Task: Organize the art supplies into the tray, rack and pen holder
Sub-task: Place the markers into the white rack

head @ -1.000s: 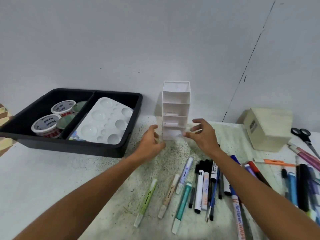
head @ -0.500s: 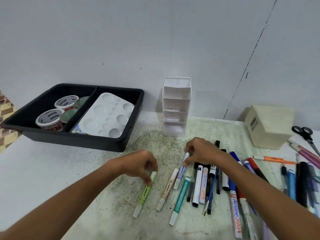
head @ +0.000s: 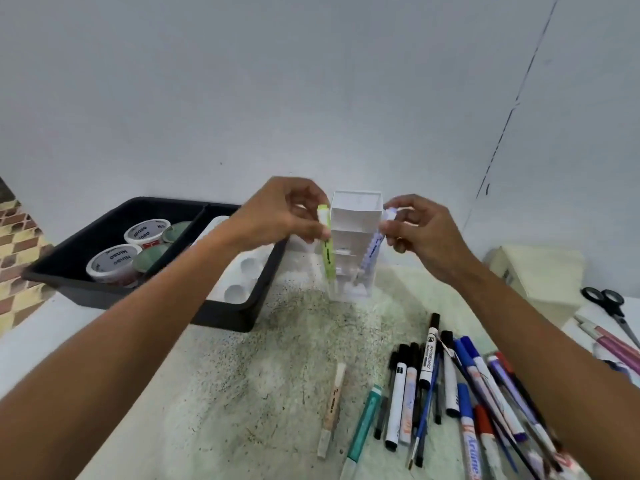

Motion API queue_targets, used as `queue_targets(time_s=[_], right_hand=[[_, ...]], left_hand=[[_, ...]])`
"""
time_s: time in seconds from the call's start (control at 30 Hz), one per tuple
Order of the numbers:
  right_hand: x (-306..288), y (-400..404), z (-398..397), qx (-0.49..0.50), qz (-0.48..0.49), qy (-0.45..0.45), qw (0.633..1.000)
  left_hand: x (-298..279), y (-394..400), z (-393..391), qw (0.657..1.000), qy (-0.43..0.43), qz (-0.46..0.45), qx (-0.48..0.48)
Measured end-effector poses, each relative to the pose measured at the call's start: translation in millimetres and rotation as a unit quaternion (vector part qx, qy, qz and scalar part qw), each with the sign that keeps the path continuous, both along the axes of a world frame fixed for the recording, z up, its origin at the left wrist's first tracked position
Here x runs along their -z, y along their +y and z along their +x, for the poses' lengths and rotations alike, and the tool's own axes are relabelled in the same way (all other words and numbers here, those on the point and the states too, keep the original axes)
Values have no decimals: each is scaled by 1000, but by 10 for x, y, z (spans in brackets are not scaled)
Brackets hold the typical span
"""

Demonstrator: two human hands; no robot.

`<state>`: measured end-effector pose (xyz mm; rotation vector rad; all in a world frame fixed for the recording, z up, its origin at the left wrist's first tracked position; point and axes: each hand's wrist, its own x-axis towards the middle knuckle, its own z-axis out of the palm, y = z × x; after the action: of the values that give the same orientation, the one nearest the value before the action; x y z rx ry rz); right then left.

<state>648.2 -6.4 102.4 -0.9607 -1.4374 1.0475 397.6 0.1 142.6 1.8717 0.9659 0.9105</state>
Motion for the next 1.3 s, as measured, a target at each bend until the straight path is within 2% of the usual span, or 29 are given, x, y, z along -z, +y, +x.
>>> queue_targets(time_s=[0.1,0.17,0.27,0.37,0.67,0.97,1.17,1.3], right_hand=[[-445,132,12,57,85,47,994],[-666,216,4,93,138,27,986],[-750,319,-37,126,184,-74,972],[-642,367,-59,114,193,-182,958],[-297,473,-18,70,160,-323,930],[-303,435,5,51,149,-352,923],[-231,426,2,78,152,-358,918],[-192,394,-1,81,161,-340,923]], left_hand=[[-447,221,86,995,-39,87,-42],[-604,378,186,988,-26,138,-63],[-582,584,360,969,46,221,-98],[-388,695,492,956,98,264,-86],[31,691,617,972,112,204,-39],[129,539,651,984,47,160,-58],[254,471,700,981,8,175,-79],[312,482,661,973,27,215,-75]])
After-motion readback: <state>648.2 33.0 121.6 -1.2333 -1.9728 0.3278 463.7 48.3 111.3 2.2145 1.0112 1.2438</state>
